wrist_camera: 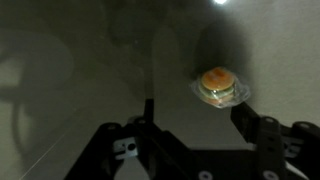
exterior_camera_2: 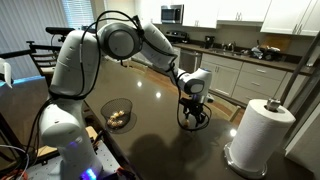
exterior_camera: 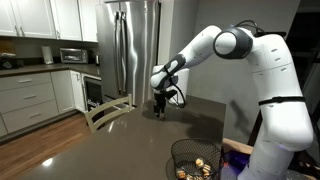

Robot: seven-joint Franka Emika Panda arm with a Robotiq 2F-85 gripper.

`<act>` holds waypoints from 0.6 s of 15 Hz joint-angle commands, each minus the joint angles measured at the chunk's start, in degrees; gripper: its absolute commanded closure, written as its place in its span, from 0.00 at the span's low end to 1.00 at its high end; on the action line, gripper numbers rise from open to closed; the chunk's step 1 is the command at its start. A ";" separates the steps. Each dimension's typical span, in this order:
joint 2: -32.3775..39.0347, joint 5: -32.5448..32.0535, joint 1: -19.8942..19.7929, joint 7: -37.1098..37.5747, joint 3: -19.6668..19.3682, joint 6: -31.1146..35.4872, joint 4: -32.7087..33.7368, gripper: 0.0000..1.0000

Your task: Put the candy on the table in the bin

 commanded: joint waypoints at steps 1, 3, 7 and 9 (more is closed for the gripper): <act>1.33 0.60 -1.72 -1.72 1.51 -0.41 1.88 0.34; 1.23 0.85 -1.91 -1.96 1.85 -1.14 1.98 0.12; 0.96 0.74 -1.84 -1.58 2.11 -3.15 2.22 0.00; 0.93 0.95 -1.98 -1.72 2.33 -4.51 2.46 0.00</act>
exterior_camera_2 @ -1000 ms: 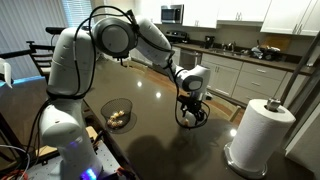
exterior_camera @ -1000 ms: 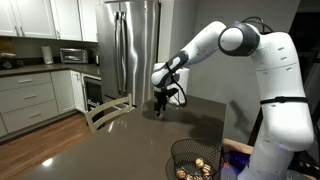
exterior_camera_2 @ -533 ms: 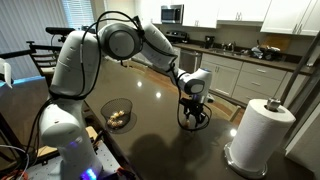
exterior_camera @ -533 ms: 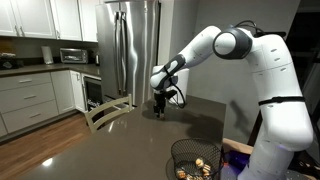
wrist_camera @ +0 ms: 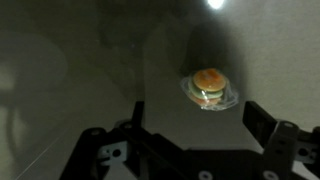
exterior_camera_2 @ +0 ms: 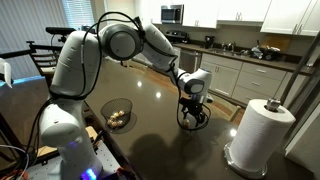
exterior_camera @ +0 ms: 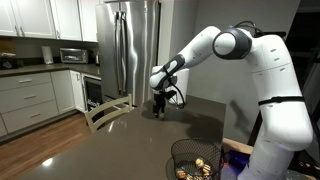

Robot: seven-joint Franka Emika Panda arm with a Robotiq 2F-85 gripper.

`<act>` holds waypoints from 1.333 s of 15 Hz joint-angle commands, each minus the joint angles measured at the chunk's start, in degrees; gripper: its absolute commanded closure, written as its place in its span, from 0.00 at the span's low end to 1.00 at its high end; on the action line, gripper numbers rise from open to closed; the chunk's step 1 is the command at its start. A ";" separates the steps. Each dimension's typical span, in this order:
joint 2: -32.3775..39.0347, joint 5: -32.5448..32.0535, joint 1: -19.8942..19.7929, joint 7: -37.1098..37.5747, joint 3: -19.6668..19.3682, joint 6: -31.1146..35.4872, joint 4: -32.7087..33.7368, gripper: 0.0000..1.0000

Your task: Put the candy on the table in the bin

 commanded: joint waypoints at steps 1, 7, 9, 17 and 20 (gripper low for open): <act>0.45 1.15 -1.43 -1.58 1.19 -4.05 2.03 0.00; 1.05 1.75 -1.47 -1.25 1.43 -8.69 3.63 0.53; 1.21 1.71 -1.45 -1.11 1.39 -9.10 3.86 0.66; 0.39 1.12 -1.05 -0.15 1.15 -9.28 3.27 0.68; 0.11 1.00 -0.83 0.39 1.08 -9.98 3.00 0.64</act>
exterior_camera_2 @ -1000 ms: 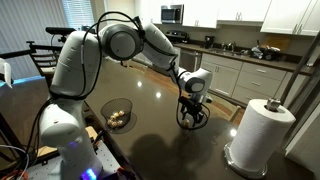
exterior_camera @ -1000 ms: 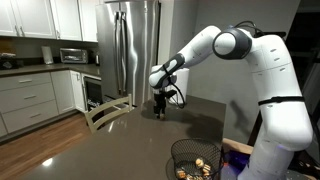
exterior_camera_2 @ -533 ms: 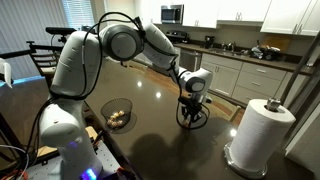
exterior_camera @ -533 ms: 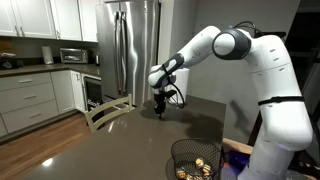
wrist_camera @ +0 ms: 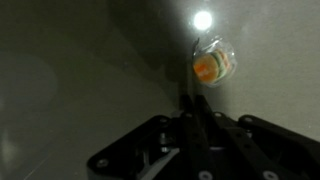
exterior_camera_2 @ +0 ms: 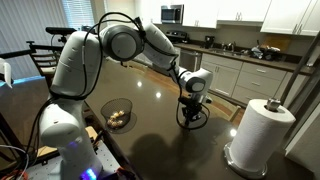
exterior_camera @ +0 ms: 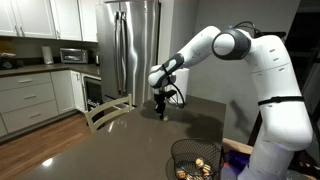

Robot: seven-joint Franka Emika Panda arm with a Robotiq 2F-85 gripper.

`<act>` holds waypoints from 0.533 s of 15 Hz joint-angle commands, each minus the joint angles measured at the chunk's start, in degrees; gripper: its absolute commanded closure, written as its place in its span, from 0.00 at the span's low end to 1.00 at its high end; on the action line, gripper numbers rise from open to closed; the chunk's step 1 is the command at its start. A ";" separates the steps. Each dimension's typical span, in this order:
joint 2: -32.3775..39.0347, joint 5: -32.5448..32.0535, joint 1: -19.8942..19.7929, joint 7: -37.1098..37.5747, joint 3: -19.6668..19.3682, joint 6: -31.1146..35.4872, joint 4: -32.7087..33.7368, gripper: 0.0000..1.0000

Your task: Put the candy on the table in the bin

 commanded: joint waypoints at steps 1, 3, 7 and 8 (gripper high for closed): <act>-0.50 0.84 -0.46 0.35 0.50 -3.01 0.71 0.59; -0.64 0.96 -0.48 0.29 0.55 -3.45 0.63 0.46; -1.03 1.04 -0.56 -0.38 0.71 -3.15 0.16 0.20; -0.04 -0.12 -0.15 0.13 0.32 -1.76 0.14 0.39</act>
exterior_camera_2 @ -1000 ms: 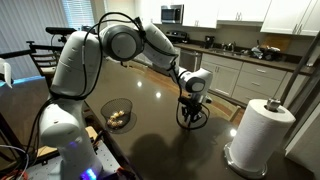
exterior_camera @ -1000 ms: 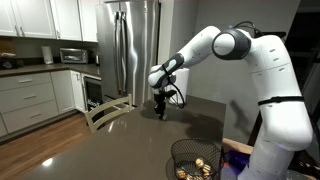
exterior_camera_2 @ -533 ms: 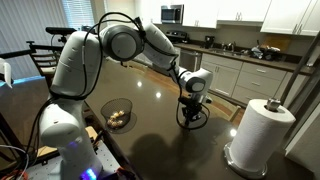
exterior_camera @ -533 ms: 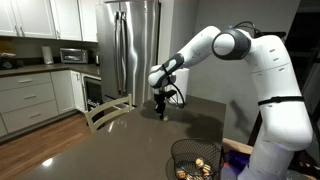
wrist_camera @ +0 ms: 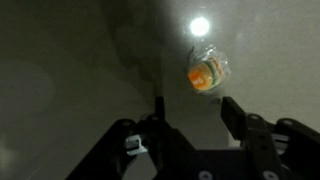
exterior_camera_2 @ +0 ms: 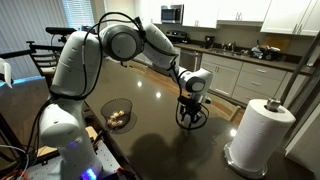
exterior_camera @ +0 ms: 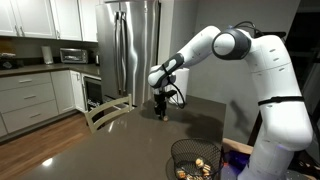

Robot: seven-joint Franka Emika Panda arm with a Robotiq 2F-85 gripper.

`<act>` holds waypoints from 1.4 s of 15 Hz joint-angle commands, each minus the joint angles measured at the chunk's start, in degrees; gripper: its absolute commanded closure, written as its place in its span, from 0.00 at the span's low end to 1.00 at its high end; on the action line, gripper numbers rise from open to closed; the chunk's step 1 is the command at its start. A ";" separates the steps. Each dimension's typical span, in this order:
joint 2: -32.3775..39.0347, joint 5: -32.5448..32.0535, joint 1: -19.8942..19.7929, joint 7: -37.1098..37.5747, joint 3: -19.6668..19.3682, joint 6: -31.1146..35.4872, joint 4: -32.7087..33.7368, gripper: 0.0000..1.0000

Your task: Put the candy on the table in the bin

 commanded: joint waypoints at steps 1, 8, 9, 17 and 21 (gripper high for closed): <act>-0.01 -0.12 -0.19 0.08 0.24 -0.10 0.10 0.32; -0.44 -0.25 0.12 0.46 0.29 0.49 -0.69 0.00; -0.73 -0.24 0.23 0.54 0.32 0.94 -1.20 0.00; -2.48 -0.57 0.95 1.63 0.17 0.28 -4.26 0.00; -3.91 -0.98 1.45 3.04 -0.13 -0.19 -6.32 0.00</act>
